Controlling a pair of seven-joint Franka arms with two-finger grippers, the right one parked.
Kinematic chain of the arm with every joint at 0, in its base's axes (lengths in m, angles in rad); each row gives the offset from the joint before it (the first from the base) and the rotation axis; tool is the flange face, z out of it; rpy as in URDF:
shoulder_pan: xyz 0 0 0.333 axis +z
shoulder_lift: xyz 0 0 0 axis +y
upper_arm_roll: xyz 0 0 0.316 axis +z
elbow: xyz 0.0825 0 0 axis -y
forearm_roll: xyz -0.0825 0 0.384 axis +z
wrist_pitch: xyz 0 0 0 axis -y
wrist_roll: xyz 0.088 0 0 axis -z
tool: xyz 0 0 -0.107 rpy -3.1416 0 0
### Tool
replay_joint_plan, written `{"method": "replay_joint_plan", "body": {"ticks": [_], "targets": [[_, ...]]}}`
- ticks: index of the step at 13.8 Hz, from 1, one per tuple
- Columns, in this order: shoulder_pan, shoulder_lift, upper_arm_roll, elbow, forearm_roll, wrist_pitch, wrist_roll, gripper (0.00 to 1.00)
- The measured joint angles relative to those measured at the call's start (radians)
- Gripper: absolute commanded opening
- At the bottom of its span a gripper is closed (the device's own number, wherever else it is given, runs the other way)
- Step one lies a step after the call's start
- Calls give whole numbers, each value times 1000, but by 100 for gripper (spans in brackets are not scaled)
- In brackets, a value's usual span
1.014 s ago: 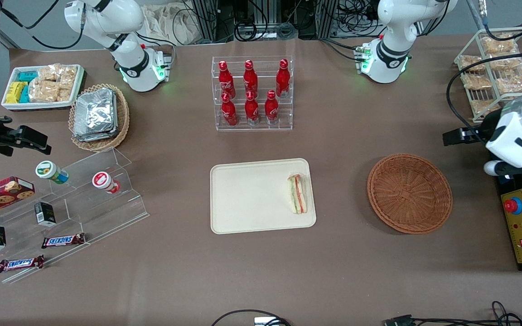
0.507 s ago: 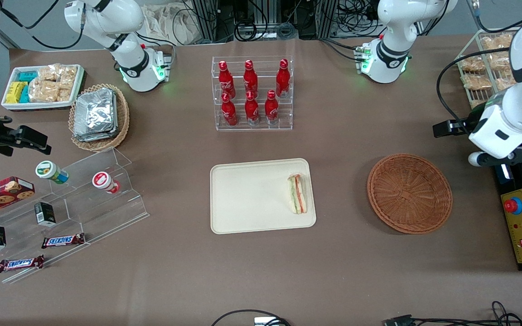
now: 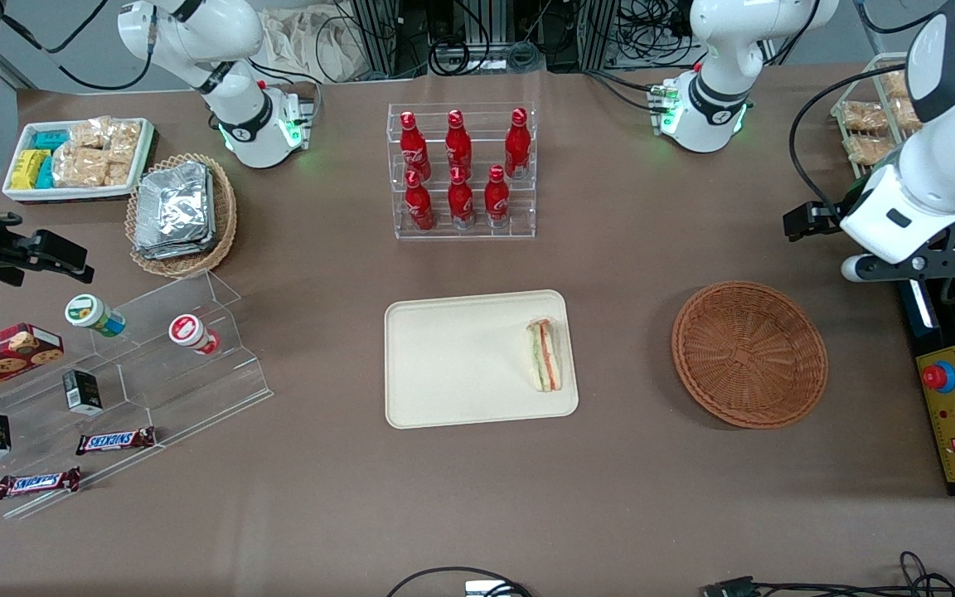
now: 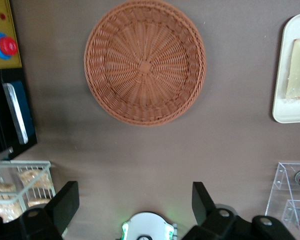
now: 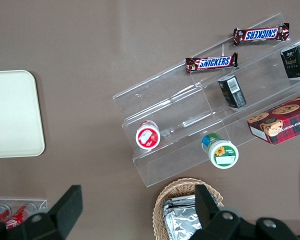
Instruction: Place sandwich from basket to tray
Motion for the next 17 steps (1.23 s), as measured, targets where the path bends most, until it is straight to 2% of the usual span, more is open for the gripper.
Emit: {"method": "replay_joint_plan", "body": {"ticks": [3,17], "targets": [[-39,-1,59,0,0,14,47,100],[-43,-1,66,-12,-1,39,49,100]]}}
